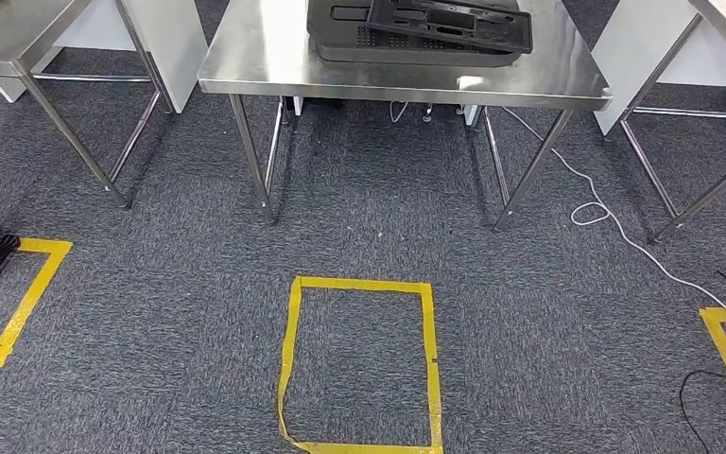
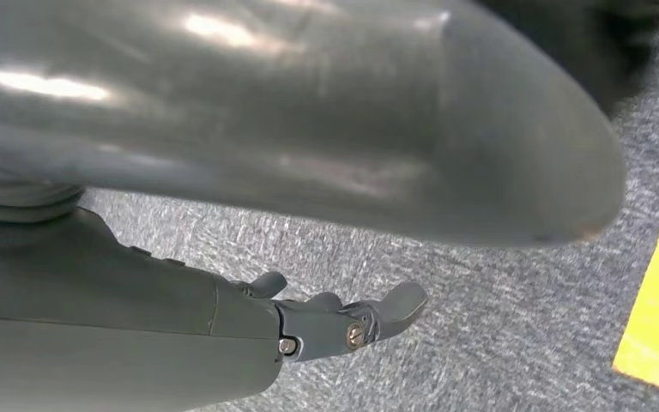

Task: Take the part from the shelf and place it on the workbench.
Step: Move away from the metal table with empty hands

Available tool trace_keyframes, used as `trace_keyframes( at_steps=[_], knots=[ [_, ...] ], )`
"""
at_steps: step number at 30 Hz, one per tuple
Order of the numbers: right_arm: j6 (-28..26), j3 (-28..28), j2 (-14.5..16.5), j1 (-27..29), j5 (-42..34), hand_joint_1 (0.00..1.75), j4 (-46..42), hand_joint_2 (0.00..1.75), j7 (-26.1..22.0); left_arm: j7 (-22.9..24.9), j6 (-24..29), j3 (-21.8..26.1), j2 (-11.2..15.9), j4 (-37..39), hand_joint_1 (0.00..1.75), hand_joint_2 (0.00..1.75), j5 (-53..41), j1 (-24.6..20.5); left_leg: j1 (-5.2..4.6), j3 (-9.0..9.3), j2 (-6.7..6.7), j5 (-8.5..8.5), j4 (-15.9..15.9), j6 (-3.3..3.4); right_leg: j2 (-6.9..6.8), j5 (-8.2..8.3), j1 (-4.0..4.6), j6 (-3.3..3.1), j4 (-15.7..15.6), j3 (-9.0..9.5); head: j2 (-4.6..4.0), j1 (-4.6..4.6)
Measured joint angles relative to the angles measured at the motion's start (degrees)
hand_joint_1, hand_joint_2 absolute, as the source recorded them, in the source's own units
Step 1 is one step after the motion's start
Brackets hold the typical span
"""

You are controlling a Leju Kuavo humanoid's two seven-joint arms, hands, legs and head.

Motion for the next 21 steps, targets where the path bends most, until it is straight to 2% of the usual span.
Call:
trace_keyframes(
  at_steps=[1, 2, 3, 4, 6, 7, 8, 10, 11, 12, 13, 14, 16, 17, 18, 21],
  knots=[
    [-0.2, 0.1, 0.0, -0.1, 0.2, 0.00, 0.0, 0.00, 0.0, 0.0, 0.0, 0.0, 0.0, 0.0, 0.00, 0.00, 0.0, 0.0, -0.01, -0.23, -0.02, 0.35, 0.0, -0.32, 0.07, 0.47, 0.10, -0.09, -4.2, 2.77, 0.00, -0.03],
    [-0.3, 0.1, 0.0, -0.2, 0.4, 0.00, 0.0, 0.00, 0.0, 0.1, 0.1, 0.0, 0.0, 0.0, 0.00, 0.00, 0.0, 0.0, -0.05, -0.32, -0.03, 0.69, 0.0, -0.71, 0.14, 0.55, 0.24, -0.35, -7.2, 4.49, 0.00, 0.00],
    [-0.4, 0.2, 0.0, -0.2, 0.5, 0.00, 0.0, 0.00, 0.0, 0.1, 0.1, 0.0, 0.0, 0.0, 0.00, 0.00, 0.0, 0.0, -0.08, -0.34, -0.03, 1.01, -0.1, -1.11, 0.21, 0.38, 0.43, -0.71, -8.7, 5.21, 0.00, 0.02],
    [-0.5, 0.2, 0.0, -0.3, 0.6, 0.00, 0.1, 0.00, -0.1, 0.1, 0.1, 0.0, 0.0, 0.0, 0.00, 0.00, 0.0, 0.0, -0.06, -0.31, -0.03, 1.34, -0.2, -1.53, 0.28, 0.46, 0.62, -1.07, -8.9, 5.09, 0.00, 0.03],
    [-0.7, 0.2, 0.1, -0.3, 0.7, 0.00, 0.1, 0.00, -0.1, 0.1, 0.1, 0.0, 0.0, 0.0, 0.00, 0.00, 0.0, 0.0, 0.11, -0.42, -0.04, 1.30, -0.2, -2.26, 0.22, 0.99, 0.32, -2.02, -9.2, 4.83, 0.00, 0.05],
    [-0.8, 0.3, 0.1, -0.3, 0.7, 0.00, 0.1, 0.00, -0.2, 0.1, 0.1, 0.0, 0.0, 0.0, 0.00, 0.00, 0.0, 0.1, 0.17, -0.84, -0.05, 0.17, 0.9, -2.47, 0.18, 1.34, 0.12, -2.61, -9.4, 4.84, 0.00, -0.05],
    [-0.9, 0.3, 0.1, -0.2, 0.8, 0.00, 0.2, 0.00, -0.2, 0.1, 0.1, 0.0, 0.0, 0.0, 0.00, 0.00, 0.0, 0.1, 0.21, -1.64, -0.07, -1.76, 3.2, -2.60, 0.12, 1.71, -0.06, -3.13, -9.5, 4.85, 0.00, -0.14],
    [-1.1, 0.5, 0.1, -0.2, 0.8, 0.00, 0.2, 0.00, -0.2, 0.1, 0.1, 0.0, 0.0, 0.0, 0.00, 0.00, 0.0, 0.2, 0.23, -4.00, -0.11, -6.46, 10.5, -2.77, 0.04, 2.08, 0.13, -3.71, -9.4, 4.60, 0.00, -0.29],
    [-1.1, 0.5, 0.1, -0.2, 0.9, 0.00, 0.3, 0.00, -0.2, 0.1, 0.1, 0.0, 0.0, 0.0, 0.00, 0.00, 0.0, 0.2, 0.23, -4.91, -0.12, -7.84, 13.7, -2.89, 0.01, 2.16, 0.25, -3.79, -9.3, 4.45, 0.00, -0.26],
    [-1.1, 0.6, 0.1, -0.2, 0.9, 0.00, 0.3, 0.00, -0.3, 0.1, 0.1, 0.0, 0.0, 0.0, 0.00, 0.00, 0.0, 0.2, 0.23, -5.07, -0.12, -8.11, 15.4, -2.97, -0.01, 2.19, 0.33, -3.81, -9.2, 4.35, 0.00, -0.26],
    [-1.1, 0.7, 0.1, -0.1, 1.1, 0.00, 0.3, 0.00, -0.3, 0.1, 0.1, 0.0, 0.0, 0.0, 0.00, 0.00, 0.0, 0.2, 0.26, -4.23, -0.11, -7.31, 15.0, -3.02, -0.01, 2.19, 0.35, -3.79, -9.1, 4.31, 0.00, -0.27],
    [-1.1, 0.7, 0.1, -0.1, 1.3, 0.00, 0.4, 0.00, -0.4, 0.1, 0.1, 0.0, 0.0, 0.0, 0.00, 0.00, 0.0, 0.2, 0.30, -2.46, -0.09, -5.76, 12.5, -3.03, 0.02, 2.16, 0.34, -3.76, -8.9, 4.34, 0.00, -0.27],
    [-1.3, 1.0, 0.1, -0.1, 1.9, 0.00, 0.4, 0.00, -0.4, 0.1, 0.1, 0.0, 0.0, 0.0, 0.00, 0.00, 0.0, 0.2, 0.34, 1.86, -0.10, -2.98, 5.2, -2.93, 0.10, 1.96, 0.43, -3.47, -8.4, 4.17, 0.00, -0.31],
    [-1.4, 1.2, 0.1, -0.1, 2.3, 0.00, 0.5, 0.00, -0.4, 0.1, 0.1, 0.0, 0.0, 0.0, 0.00, 0.00, 0.0, 0.2, 0.31, 3.27, -0.11, -2.39, 2.7, -2.77, 0.13, 1.88, 0.58, -3.27, -8.2, 3.92, 0.00, -0.28],
    [-1.5, 1.5, 0.1, -0.1, 2.8, 0.00, 0.5, 0.00, -0.3, 0.0, 0.1, 0.0, 0.0, 0.0, 0.00, 0.00, 0.0, 0.2, 0.22, 3.97, -0.16, -2.45, 1.2, -2.54, 0.15, 1.81, 0.73, -2.99, -8.0, 3.71, 0.00, -0.28],
    [-1.8, 2.2, 0.1, -0.3, 4.1, 0.00, 0.6, 0.00, 0.2, 0.0, 0.2, 0.0, 0.0, 0.0, 0.00, 0.00, 0.0, 0.1, 0.10, 3.66, -0.30, -2.66, 0.3, -1.61, 0.16, 1.79, 0.77, -2.19, -7.6, 3.15, 0.00, -0.21]
  ],
)
